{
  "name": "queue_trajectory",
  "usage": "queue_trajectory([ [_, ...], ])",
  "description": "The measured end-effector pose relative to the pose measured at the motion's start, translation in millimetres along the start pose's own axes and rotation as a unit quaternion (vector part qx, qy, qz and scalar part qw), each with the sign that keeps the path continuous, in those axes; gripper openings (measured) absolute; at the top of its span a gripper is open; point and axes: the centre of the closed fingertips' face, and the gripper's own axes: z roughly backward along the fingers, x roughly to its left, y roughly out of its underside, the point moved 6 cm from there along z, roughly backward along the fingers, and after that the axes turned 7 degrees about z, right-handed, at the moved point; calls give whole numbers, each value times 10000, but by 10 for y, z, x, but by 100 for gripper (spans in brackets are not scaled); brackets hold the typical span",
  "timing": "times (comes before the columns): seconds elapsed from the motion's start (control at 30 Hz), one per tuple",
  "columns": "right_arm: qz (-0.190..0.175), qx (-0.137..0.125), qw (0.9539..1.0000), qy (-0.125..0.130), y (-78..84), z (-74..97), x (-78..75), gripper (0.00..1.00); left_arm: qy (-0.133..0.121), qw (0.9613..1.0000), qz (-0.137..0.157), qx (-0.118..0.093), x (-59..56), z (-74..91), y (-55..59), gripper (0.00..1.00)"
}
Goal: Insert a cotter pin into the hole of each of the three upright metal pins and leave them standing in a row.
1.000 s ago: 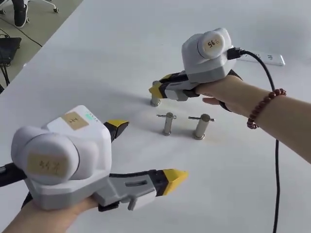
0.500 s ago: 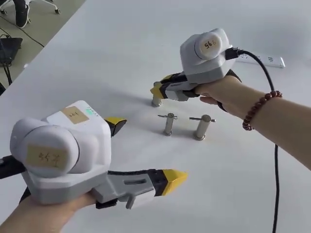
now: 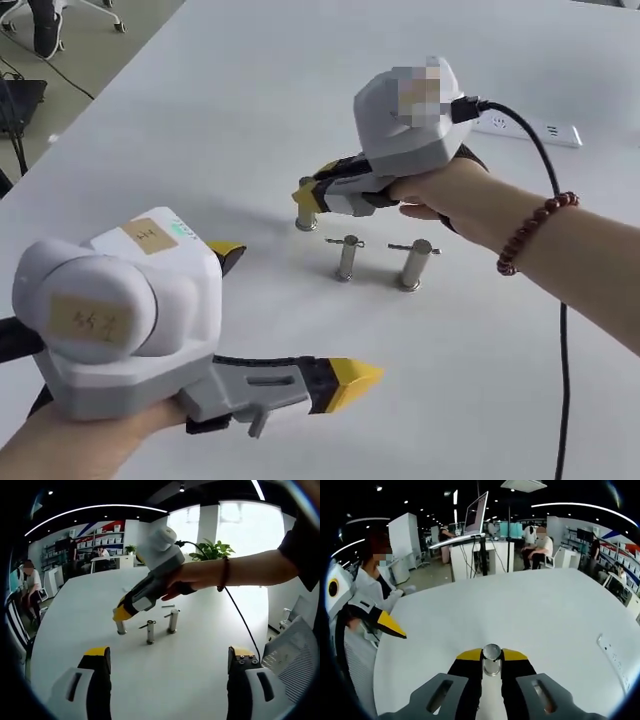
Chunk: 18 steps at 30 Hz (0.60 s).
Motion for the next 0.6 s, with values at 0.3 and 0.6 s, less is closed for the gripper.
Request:
queue_trajectory([
  [0.3, 255, -19, 9990, -371, -59, 86, 299, 8, -71, 10000, 40, -48, 31, 74, -22, 99],
  [0.6, 510, -60, 9966, -647, -2, 169, 483, 8, -177, 9998, 42, -34, 58, 128, -8, 99],
])
